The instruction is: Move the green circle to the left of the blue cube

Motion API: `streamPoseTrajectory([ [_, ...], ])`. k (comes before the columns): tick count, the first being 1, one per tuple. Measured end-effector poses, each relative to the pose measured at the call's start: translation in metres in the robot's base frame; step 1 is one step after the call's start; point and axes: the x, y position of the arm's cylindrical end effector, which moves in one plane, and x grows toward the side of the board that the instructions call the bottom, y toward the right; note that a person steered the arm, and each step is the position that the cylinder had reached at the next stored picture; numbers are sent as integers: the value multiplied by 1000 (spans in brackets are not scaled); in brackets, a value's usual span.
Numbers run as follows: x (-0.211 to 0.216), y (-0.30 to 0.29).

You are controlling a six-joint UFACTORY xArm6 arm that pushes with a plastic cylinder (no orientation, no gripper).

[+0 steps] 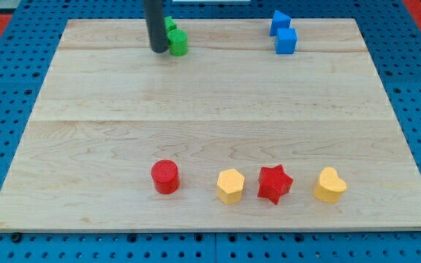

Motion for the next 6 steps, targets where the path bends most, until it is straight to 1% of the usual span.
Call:
streamPoseTrajectory([
  [1,6,24],
  [2,4,-5],
  [3,-14,-12],
  [4,-35,15],
  [5,-43,50],
  [6,-37,86],
])
